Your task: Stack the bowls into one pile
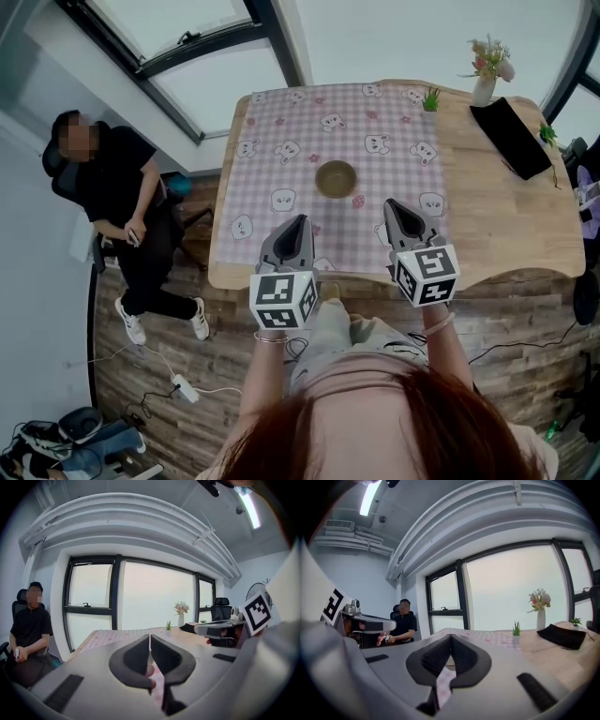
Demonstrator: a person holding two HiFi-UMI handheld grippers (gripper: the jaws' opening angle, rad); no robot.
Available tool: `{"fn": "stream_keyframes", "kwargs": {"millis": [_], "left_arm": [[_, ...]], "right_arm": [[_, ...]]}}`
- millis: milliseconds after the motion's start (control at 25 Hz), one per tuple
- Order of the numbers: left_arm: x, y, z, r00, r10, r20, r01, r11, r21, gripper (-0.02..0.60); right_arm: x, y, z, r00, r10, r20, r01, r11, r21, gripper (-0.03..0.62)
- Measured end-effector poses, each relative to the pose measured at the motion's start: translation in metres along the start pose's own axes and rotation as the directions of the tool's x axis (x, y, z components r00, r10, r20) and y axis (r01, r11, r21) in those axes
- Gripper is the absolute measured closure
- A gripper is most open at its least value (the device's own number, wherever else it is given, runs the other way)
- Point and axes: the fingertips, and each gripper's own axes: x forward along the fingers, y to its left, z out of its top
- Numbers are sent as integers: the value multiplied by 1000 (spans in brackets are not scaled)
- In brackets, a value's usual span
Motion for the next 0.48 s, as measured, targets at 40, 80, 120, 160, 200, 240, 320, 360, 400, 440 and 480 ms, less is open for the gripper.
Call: {"fn": "stream_keyframes", "kwargs": {"millis": [40,80,120,160,200,240,320,360,400,440,480], "left_arm": [[-2,-2,1,1000,0,0,0,1000,5,566],[-5,-4,1,1000,0,0,0,1000,9,566],[-7,-6,2,1000,0,0,0,1000,12,566],[-9,-8,2,1000,2,-1,-2,1000,14,566],[-10,-9,2,1000,4,-3,-4,1000,15,566],[-11,-10,3,1000,5,-3,-5,1000,17,566],[-13,-12,3,1000,4,-2,-4,1000,20,566],[-14,-13,4,1000,3,1,-3,1000,22,566],[-14,-13,5,1000,1,3,-1,1000,24,566],[-13,-14,5,1000,-2,5,2,1000,23,566],[-13,-14,4,1000,-6,5,6,1000,20,566]], "right_arm": [[-2,1,2,1000,1,6,-1,1000,-1,594],[-4,2,3,1000,2,11,-2,1000,0,594],[-7,4,4,1000,4,16,-4,1000,2,594],[-9,4,5,1000,6,20,-6,1000,4,594],[-10,5,6,1000,7,22,-8,1000,4,594],[-12,5,6,1000,9,24,-9,1000,2,594],[-15,4,8,999,8,31,-8,1000,-2,594],[-16,4,10,999,6,36,-6,1000,-4,594],[-17,4,11,999,4,40,-4,1000,-8,594],[-18,4,12,999,1,43,-1,1000,-16,594],[-19,4,13,999,-2,43,3,1000,-28,594]]}}
